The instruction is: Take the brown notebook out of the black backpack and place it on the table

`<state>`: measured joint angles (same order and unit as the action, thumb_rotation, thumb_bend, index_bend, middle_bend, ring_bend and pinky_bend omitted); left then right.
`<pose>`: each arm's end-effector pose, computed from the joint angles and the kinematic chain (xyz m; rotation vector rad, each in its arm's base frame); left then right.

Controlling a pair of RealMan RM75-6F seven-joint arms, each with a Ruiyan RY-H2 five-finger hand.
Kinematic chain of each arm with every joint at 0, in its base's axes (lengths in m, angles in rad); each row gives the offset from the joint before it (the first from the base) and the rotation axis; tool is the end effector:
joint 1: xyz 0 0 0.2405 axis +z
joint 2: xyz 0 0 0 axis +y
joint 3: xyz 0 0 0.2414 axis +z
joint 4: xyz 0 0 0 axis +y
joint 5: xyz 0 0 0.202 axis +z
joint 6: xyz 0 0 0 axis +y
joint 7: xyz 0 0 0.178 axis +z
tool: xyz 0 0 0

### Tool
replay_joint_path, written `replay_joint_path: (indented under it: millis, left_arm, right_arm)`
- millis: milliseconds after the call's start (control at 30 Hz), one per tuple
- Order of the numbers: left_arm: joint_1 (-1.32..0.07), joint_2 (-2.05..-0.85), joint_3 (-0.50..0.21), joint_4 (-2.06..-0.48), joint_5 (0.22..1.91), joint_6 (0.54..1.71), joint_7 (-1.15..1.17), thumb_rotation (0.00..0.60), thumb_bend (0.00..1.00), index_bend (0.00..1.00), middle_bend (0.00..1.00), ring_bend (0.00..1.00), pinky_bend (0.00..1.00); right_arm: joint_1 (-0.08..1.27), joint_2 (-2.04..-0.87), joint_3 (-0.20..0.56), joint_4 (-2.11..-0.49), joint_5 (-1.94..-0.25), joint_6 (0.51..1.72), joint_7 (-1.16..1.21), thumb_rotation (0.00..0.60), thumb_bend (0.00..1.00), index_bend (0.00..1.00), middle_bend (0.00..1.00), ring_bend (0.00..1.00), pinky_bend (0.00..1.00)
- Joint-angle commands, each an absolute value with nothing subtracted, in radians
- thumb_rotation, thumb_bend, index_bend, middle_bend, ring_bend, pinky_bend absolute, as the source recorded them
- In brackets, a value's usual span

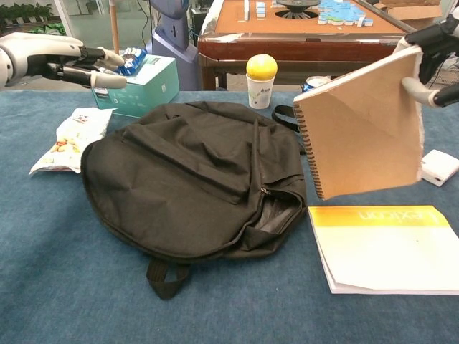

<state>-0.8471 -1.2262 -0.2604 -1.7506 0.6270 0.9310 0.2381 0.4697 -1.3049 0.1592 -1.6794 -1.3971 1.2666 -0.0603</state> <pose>-0.1290 0.3942 0.0675 -1.5581 -1.3322 -0.9513 -0.1690 -0.3167 0.0851 1.5930 -0.9571 1.2226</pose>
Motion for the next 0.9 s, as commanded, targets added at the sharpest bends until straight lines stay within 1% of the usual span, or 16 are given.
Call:
replay_joint_path:
  millis: [33,67,100,133,167,200,267,333,533,633,700,733,800,833,867,900]
  left_arm:
    - [-0.843,-1.223,-0.26,-1.752,0.628,0.935,0.233,0.281,0.2,0.02,0.0,0.0,0.08]
    - [-0.842,-1.222,-0.26,-1.752,0.628,0.936,0.23,0.281,0.2,0.02,0.0,0.0,0.08]
    - [-0.84,-1.219,-0.26,-1.751,0.627,0.936,0.227,0.281,0.2,0.02,0.0,0.0,0.08]
    - [-0.839,-1.218,-0.26,-1.751,0.627,0.936,0.225,0.283,0.2,0.02,0.0,0.0,0.08]
    - [-0.838,-1.217,-0.259,-1.75,0.627,0.936,0.224,0.283,0.2,0.02,0.0,0.0,0.08]
    - [-0.836,-1.216,-0.259,-1.749,0.627,0.936,0.222,0.282,0.2,0.02,0.0,0.0,0.08]
    - [-0.835,-1.215,-0.258,-1.746,0.627,0.937,0.221,0.281,0.2,0.02,0.0,0.0,0.08]
    - [-0.834,-1.214,-0.258,-1.743,0.626,0.937,0.218,0.282,0.2,0.02,0.0,0.0,0.08]
    - [-0.831,-1.209,-0.262,-1.733,0.626,0.938,0.21,0.28,0.2,0.02,0.0,0.0,0.08]
    - [-0.828,-1.201,-0.264,-1.726,0.631,0.942,0.206,0.281,0.2,0.02,0.0,0.0,0.08]
    - [-0.822,-1.199,-0.267,-1.718,0.639,0.95,0.198,0.298,0.2,0.03,0.0,0.0,0.08]
    - [-0.819,-1.199,-0.268,-1.714,0.643,0.955,0.195,0.33,0.2,0.04,0.0,0.0,0.08]
    - [-0.811,-1.197,-0.266,-1.705,0.652,0.966,0.193,0.507,0.2,0.05,0.0,0.0,0.08]
    - [-0.808,-1.197,-0.264,-1.701,0.657,0.973,0.195,0.582,0.2,0.06,0.0,0.0,0.08]
    - [-0.802,-1.197,-0.261,-1.695,0.667,0.984,0.195,0.6,0.2,0.06,0.0,0.0,0.08]
    - [-0.796,-1.199,-0.259,-1.69,0.677,0.995,0.193,0.6,0.2,0.08,0.0,0.0,0.08]
  right_arm:
    - [0.512,-1.338,0.204,-1.652,-1.332,1.213,-0.103,0.6,0.47,0.43,0.31,0.28,0.35]
    - [0.52,-1.342,0.213,-1.651,-1.32,1.205,-0.113,0.6,0.43,0.32,0.24,0.21,0.3]
    - [0.531,-1.348,0.223,-1.648,-1.306,1.194,-0.126,0.6,0.38,0.23,0.19,0.16,0.26]
    - [0.539,-1.351,0.23,-1.646,-1.296,1.187,-0.135,0.6,0.36,0.17,0.15,0.13,0.24]
    - [0.546,-1.356,0.237,-1.644,-1.288,1.182,-0.143,0.6,0.31,0.09,0.09,0.09,0.2]
    - [0.555,-1.362,0.245,-1.64,-1.281,1.178,-0.155,0.6,0.28,0.04,0.05,0.05,0.17]
    - [0.567,-1.373,0.255,-1.632,-1.279,1.178,-0.169,0.6,0.24,0.0,0.01,0.01,0.14]
    - [0.58,-1.385,0.267,-1.624,-1.283,1.183,-0.176,0.6,0.21,0.0,0.0,0.0,0.11]
    - [0.598,-1.393,0.291,-1.629,-1.319,1.222,-0.189,0.6,0.19,0.0,0.0,0.0,0.08]
    - [0.582,-1.362,0.29,-1.665,-1.341,1.255,-0.199,0.6,0.19,0.0,0.0,0.0,0.08]
    - [0.558,-1.329,0.281,-1.694,-1.361,1.289,-0.207,0.6,0.19,0.0,0.03,0.0,0.08]
    - [0.545,-1.313,0.276,-1.707,-1.368,1.301,-0.208,0.6,0.19,0.0,0.05,0.01,0.09]
    - [0.514,-1.266,0.26,-1.738,-1.379,1.324,-0.211,0.6,0.19,0.04,0.12,0.06,0.12]
    - [0.499,-1.245,0.253,-1.751,-1.381,1.333,-0.212,0.6,0.2,0.08,0.15,0.09,0.15]
    - [0.48,-1.215,0.243,-1.769,-1.382,1.342,-0.214,0.6,0.22,0.14,0.19,0.13,0.19]
    - [0.466,-1.193,0.236,-1.783,-1.383,1.348,-0.214,0.6,0.25,0.21,0.23,0.16,0.22]
